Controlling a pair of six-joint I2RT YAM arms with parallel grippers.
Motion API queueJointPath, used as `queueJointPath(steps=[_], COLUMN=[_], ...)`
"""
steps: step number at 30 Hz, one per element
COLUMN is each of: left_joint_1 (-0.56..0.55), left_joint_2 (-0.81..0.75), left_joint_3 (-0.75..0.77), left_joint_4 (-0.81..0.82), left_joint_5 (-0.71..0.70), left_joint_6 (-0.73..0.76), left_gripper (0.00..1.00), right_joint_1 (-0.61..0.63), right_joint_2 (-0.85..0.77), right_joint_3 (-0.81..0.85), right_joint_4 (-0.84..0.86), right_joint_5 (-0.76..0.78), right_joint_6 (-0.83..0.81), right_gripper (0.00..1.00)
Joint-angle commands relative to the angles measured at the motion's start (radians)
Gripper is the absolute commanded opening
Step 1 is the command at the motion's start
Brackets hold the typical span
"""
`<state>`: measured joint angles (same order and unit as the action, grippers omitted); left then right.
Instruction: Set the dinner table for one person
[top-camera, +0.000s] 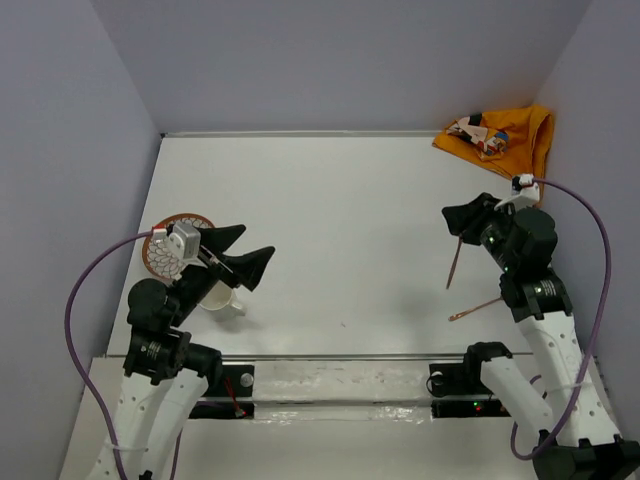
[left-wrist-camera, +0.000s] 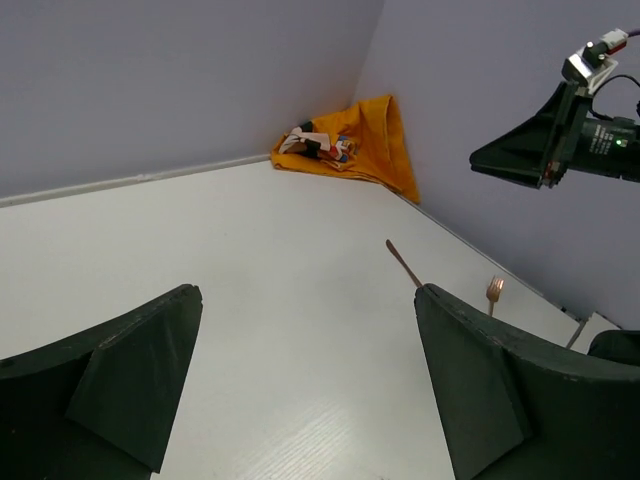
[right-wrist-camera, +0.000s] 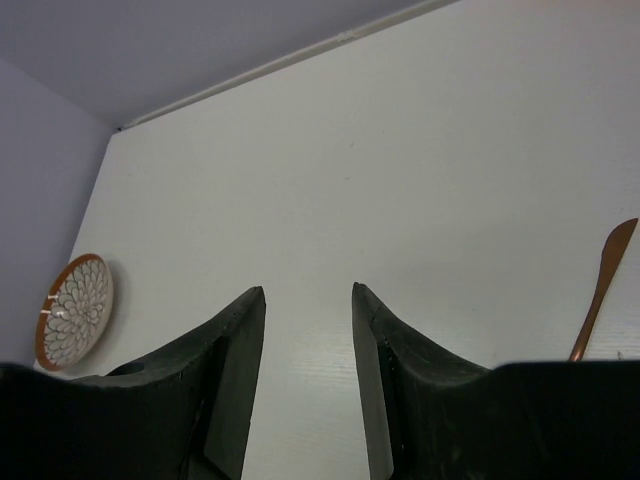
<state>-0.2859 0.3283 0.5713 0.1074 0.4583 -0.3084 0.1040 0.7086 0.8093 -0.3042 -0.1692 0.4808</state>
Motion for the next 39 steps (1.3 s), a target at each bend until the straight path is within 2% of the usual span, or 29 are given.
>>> queueJointPath(steps=[1, 5, 8, 11, 16, 17, 20, 31, 39], left_joint_1=[0.001, -0.010, -0.030, -0.052, -0.084, -0.097, -0.117, -0.151, -0.147], left_joint_2=[-0.026, -0.044, -0.051, -0.051, -0.046, -0.044, -0.043, -0.028, 0.011], left_joint_3=[0.036, 0.036, 0.033, 0.030, 0.032, 0.033, 0.035, 0.042, 0.044], left_joint_4=[0.048, 0.046, 0.052, 0.052, 0.040, 0.040, 0.035, 0.028, 0.021], left_joint_5=[0.040, 0.036, 0.026, 0.014, -0.010, -0.016, -0.033, -0.044, -0.055], left_joint_6=[0.022, 0.023, 0.023, 0.023, 0.023, 0.022, 0.023, 0.031, 0.037], left_gripper=[0.99, 0.99, 0.99, 0.99, 0.99, 0.99, 0.99, 0.99, 0.99], right_joint_1=[-0.006, -0.006, -0.006, -0.006, -0.006, -0.006, -0.042, -0.151, -0.173], right_joint_2=[0.080, 0.198, 0.305, 0.448, 0.701, 0.779, 0.929, 1.366, 1.595], right_joint_3=[0.037, 0.057, 0.090, 0.151, 0.284, 0.322, 0.410, 0.856, 1.034], right_joint_4=[0.154, 0.264, 0.359, 0.408, 0.505, 0.560, 0.573, 0.550, 0.545], right_joint_5=[0.054, 0.164, 0.271, 0.341, 0.520, 0.558, 0.617, 0.666, 0.568], right_joint_6=[0.021, 0.045, 0.044, 0.030, -0.053, -0.100, -0.131, -0.376, -0.657], right_gripper=[0.45, 0.41, 0.34, 0.34, 0.36, 0.42, 0.49, 0.52, 0.53])
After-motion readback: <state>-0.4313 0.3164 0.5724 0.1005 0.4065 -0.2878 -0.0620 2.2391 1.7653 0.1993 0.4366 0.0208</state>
